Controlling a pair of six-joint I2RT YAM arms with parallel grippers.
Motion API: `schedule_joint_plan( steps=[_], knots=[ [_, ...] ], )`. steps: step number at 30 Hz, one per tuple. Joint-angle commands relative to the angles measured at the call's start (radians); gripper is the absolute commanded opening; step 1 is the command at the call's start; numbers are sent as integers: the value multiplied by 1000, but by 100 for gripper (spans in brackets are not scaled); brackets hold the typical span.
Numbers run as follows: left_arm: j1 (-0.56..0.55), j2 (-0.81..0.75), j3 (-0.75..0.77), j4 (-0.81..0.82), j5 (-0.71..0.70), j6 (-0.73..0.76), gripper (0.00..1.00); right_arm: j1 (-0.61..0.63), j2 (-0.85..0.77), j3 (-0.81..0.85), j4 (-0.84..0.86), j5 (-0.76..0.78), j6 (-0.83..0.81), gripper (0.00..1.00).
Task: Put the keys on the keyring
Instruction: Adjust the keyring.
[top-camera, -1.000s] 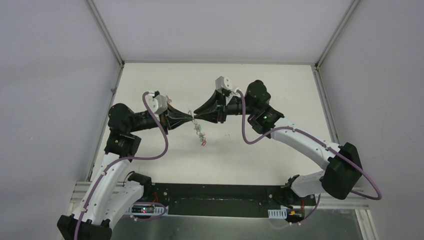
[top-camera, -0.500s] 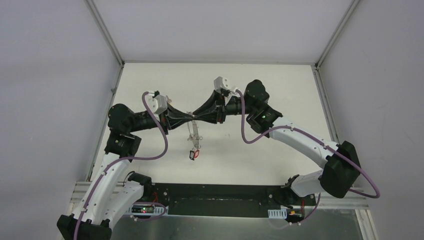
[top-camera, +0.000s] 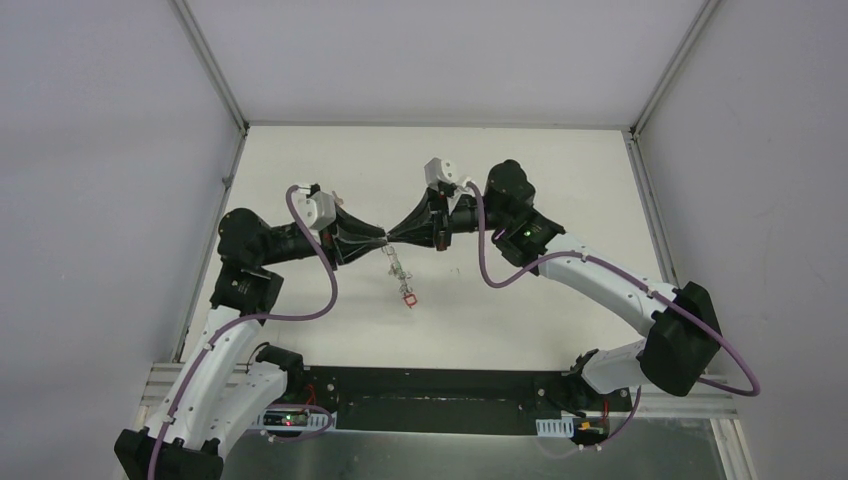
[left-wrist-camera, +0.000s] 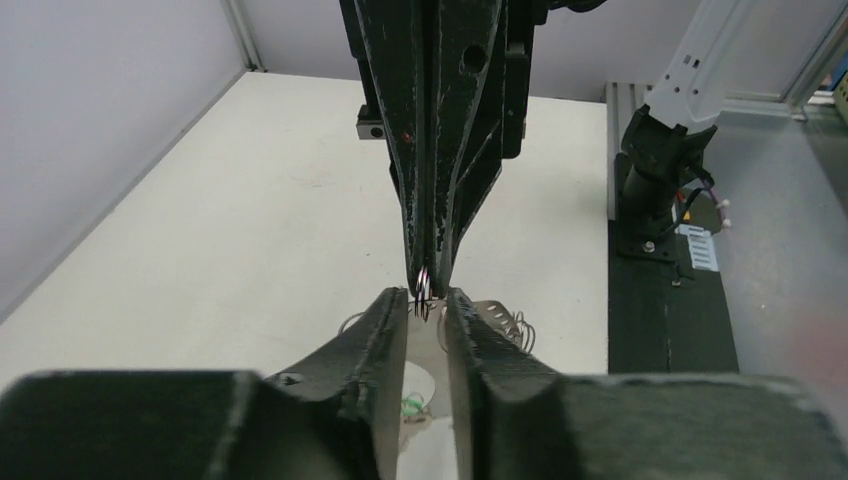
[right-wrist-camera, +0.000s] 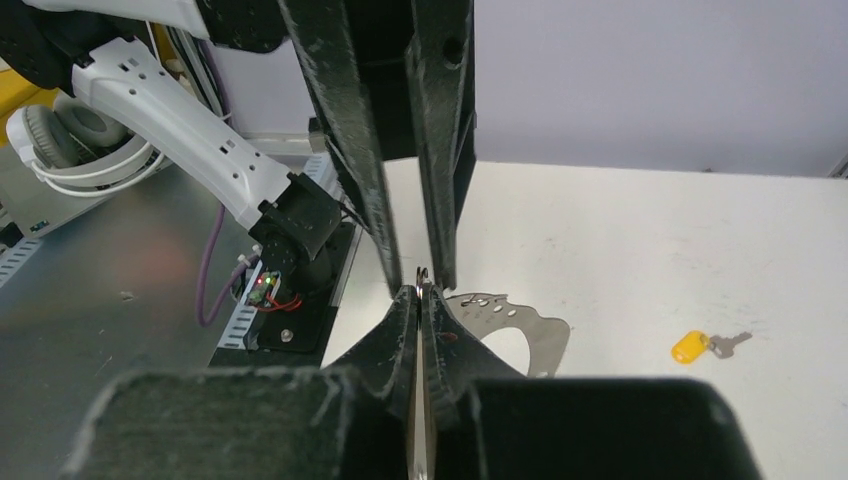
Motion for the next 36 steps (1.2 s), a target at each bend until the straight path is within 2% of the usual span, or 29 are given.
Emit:
schedule_joint_plan(
  steps=[1, 4, 8, 14, 25, 31, 36],
  knots=[
    [-8, -25, 21, -42, -9, 77, 28, -3, -35, 53, -70, -12, -57, 0],
    [-8, -34, 55, -150, -19, 166, 35, -5, -49, 68, -141, -7, -92, 0],
    [-8, -20, 87, -272, 5, 250, 36, -6, -62, 83, -217, -2, -124, 0],
    [-9, -8, 89, -281, 18, 256, 36, -6, -68, 91, -268, 0, -137, 0],
    [-52, 41, 110, -307, 21, 295, 31, -6, -93, 88, -347, 3, -165, 0],
    [-153, 91, 139, -351, -50, 380, 28, -6, -111, 81, -358, 7, -167, 0],
    [-211, 130, 176, -373, -116, 429, 21, -6, -114, 80, -384, 3, -167, 0]
  ],
)
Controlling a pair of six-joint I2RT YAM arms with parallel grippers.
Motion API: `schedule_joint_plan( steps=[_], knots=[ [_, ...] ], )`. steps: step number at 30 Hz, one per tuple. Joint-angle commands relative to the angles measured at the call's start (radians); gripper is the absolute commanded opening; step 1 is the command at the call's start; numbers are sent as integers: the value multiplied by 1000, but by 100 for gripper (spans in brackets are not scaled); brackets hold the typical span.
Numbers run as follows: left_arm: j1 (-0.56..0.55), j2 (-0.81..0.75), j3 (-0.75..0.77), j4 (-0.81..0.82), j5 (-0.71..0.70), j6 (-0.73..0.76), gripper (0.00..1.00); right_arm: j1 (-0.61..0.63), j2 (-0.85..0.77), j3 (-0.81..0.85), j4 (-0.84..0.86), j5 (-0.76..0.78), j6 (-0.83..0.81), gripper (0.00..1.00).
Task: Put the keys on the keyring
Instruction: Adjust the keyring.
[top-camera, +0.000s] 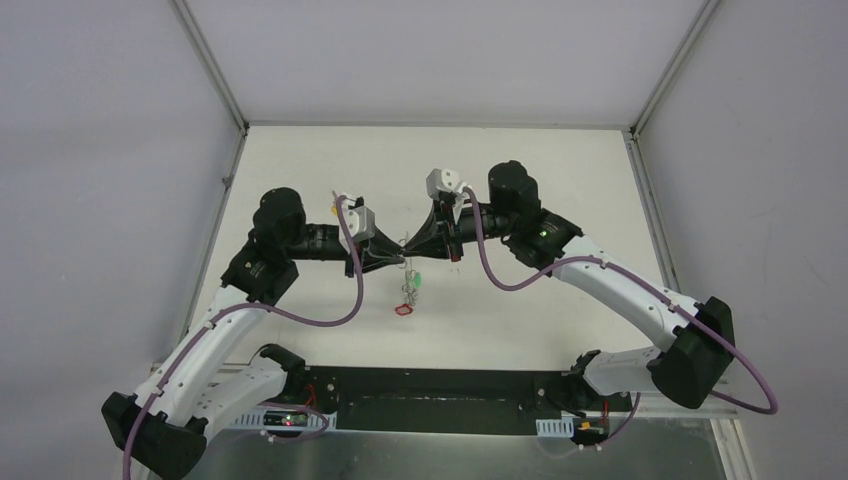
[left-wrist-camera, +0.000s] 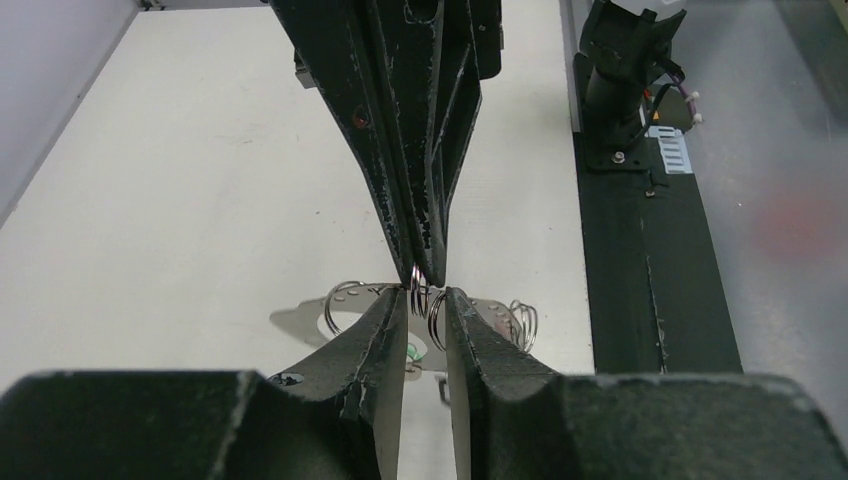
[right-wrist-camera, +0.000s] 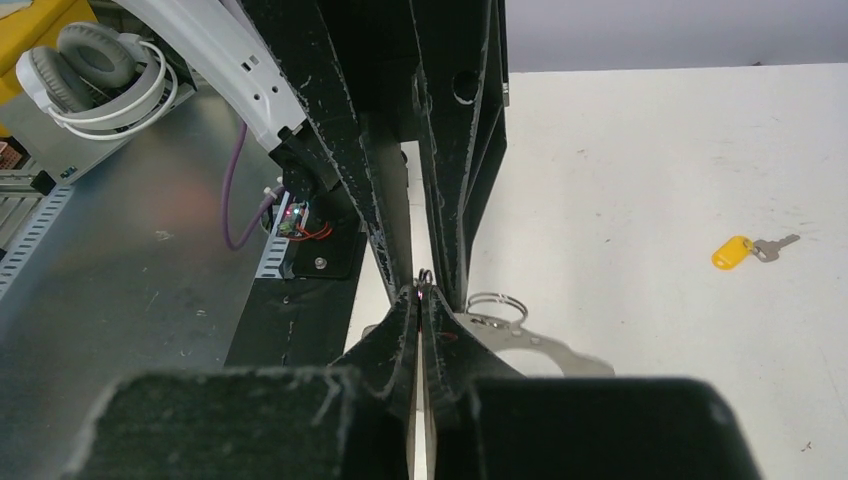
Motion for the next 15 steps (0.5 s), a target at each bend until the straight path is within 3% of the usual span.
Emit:
schedule_joint_plan(
  steps=[1, 7, 15],
  knots=[
    [-36, 22, 66, -14, -67, 80, 20, -2, -41, 45, 11, -2, -19, 0],
    [-38, 1, 78, -42, -112, 107, 19, -2, -44, 45, 1, 3, -25, 0],
    [-38, -31, 82, -66, -132, 96, 1, -2, -39, 50, 2, 5, -22, 0]
  ],
)
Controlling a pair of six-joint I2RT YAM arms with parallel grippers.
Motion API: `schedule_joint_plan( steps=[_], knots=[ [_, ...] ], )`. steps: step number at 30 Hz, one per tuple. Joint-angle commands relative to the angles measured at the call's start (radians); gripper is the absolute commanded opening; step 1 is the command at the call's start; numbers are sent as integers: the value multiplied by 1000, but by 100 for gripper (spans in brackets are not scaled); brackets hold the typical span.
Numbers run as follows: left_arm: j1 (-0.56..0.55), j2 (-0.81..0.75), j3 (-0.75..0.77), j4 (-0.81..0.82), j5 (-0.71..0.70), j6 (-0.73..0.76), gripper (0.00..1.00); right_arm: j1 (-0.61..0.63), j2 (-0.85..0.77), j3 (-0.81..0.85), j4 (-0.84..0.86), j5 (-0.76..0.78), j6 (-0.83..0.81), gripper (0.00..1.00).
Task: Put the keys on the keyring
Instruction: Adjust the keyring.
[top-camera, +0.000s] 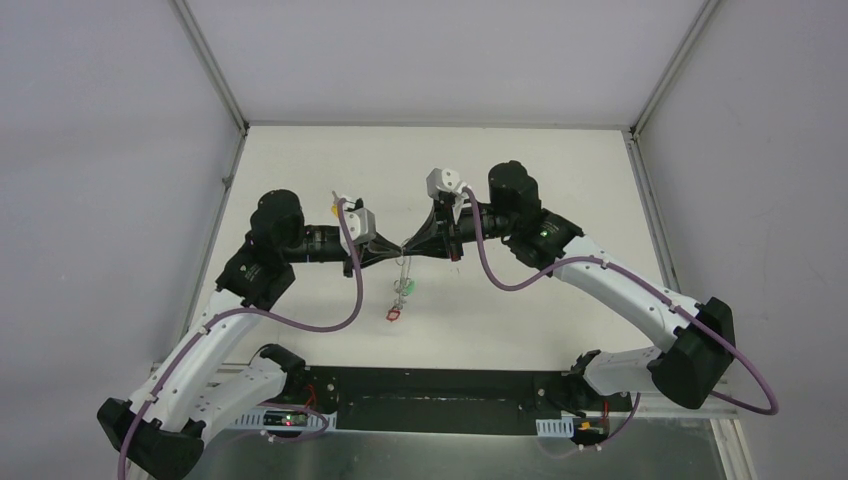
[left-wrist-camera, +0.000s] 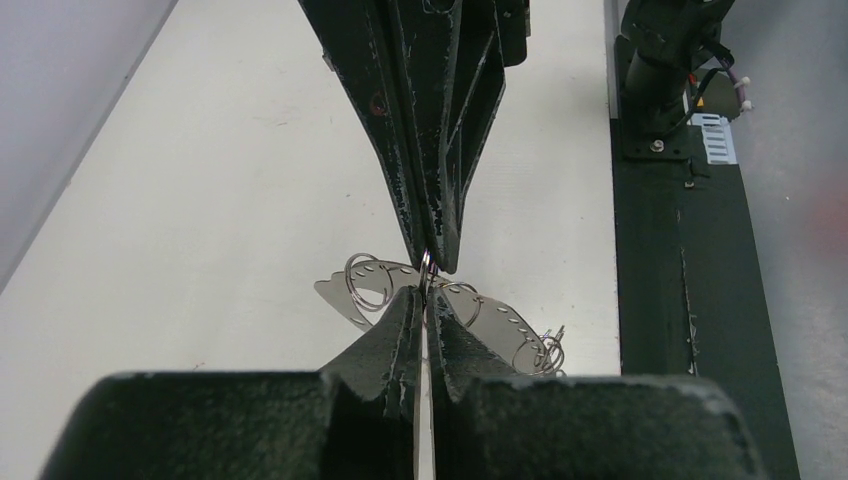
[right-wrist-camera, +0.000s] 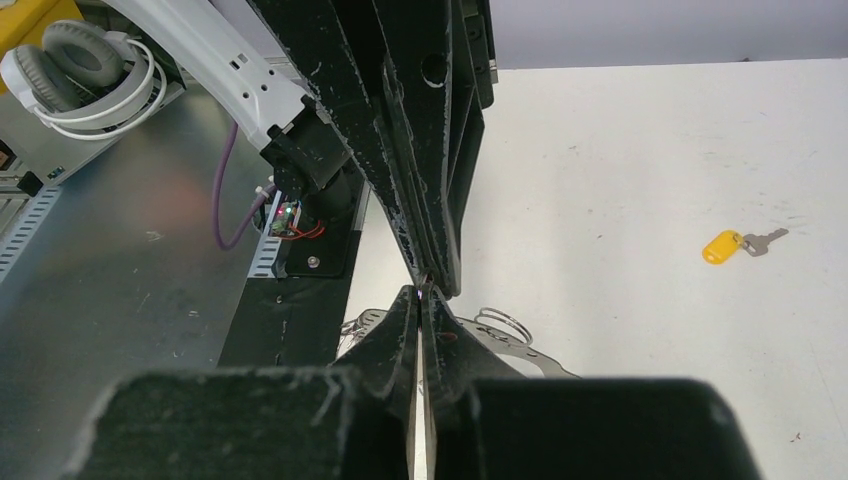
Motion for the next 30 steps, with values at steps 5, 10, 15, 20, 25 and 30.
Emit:
schedule_joint_plan(
  steps=[5, 10, 15, 20, 25, 30],
  knots=[
    [-9, -20, 50, 20, -26, 10, 15, 3, -31, 51, 25, -8, -5, 0],
    [-20, -15, 64, 21, -37, 10, 18, 3, -31, 53, 24, -10, 2, 0],
    [-36, -2, 69, 21, -36, 5, 17, 3, -33, 51, 25, -6, 8, 0],
    [-49, 2, 60, 23, -41, 8, 18, 3, -34, 52, 24, 0, 12, 0],
    [-57, 3, 43, 22, -54, 14, 19, 4, -37, 53, 23, 1, 13, 0],
    [-61, -3, 36, -3, -78, 37, 23, 3, -42, 54, 20, 1, 14, 0]
  ],
)
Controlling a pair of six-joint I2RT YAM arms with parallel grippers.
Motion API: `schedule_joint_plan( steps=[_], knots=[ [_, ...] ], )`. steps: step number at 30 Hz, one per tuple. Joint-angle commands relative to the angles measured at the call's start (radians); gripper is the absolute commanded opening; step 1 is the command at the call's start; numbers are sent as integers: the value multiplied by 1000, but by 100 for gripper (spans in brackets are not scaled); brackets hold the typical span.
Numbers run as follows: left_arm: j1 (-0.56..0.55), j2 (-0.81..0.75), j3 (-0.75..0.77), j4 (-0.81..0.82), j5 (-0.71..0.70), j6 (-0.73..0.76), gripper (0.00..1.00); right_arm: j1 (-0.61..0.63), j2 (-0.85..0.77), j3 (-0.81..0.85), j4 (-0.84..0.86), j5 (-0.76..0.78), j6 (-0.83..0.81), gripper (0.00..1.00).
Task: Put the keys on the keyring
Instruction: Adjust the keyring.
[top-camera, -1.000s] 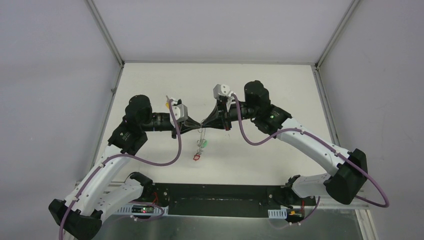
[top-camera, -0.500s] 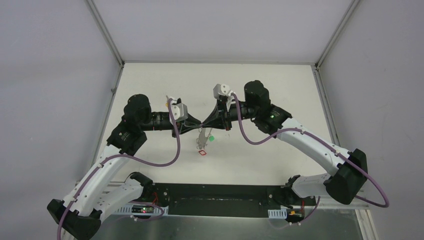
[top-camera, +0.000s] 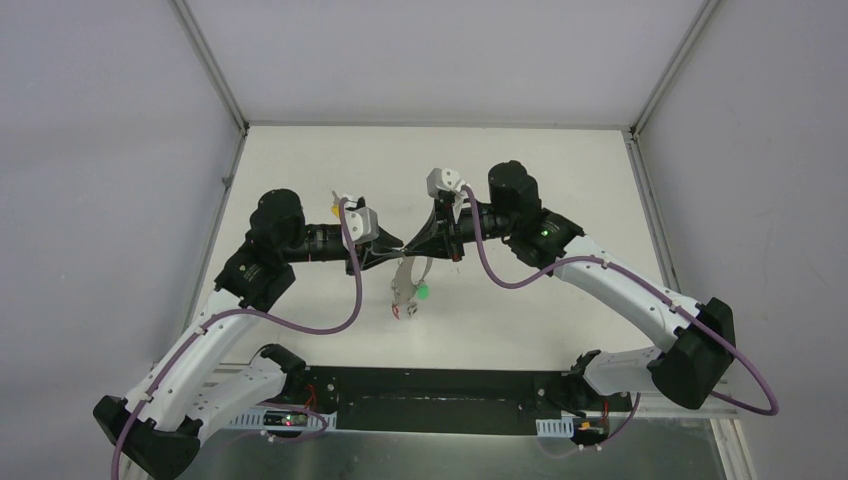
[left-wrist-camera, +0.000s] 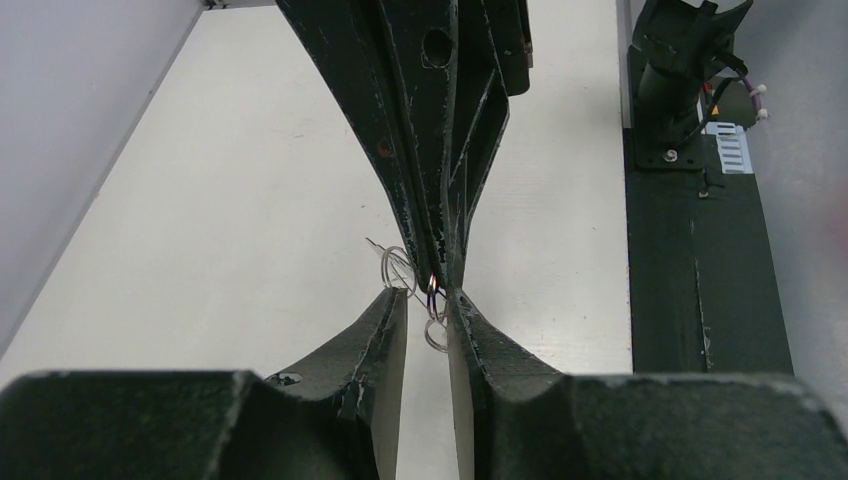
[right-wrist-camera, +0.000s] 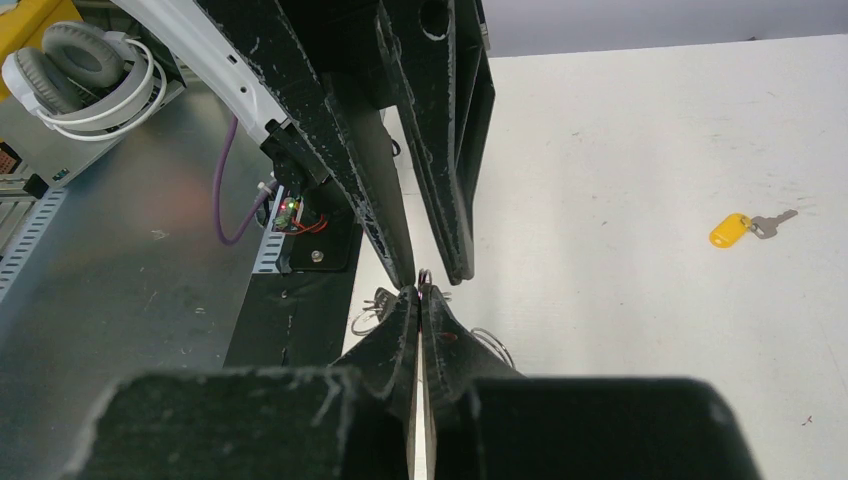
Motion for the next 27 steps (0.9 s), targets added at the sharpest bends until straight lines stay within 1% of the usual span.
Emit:
schedule_joint_plan(
  steps=[1, 7, 11, 15, 18, 27],
  knots=[
    [-16, -7, 8, -12, -34, 43, 24, 4, -42, 49, 45, -4, 5, 0],
    [-16, -29, 19, -69, -94, 90, 29, 4, -43, 50, 44, -4, 5, 0],
    [-15, -38, 22, -83, -98, 101, 32, 4, -43, 50, 43, -6, 6, 0],
    [-15, -22, 34, -82, -54, 95, 25, 5, -43, 48, 40, -7, 6, 0],
    [-16, 4, 47, -80, -12, 86, 23, 4, -43, 47, 39, -7, 9, 0],
    [-32, 29, 54, -33, 3, 60, 23, 4, -43, 47, 39, -10, 11, 0]
  ],
)
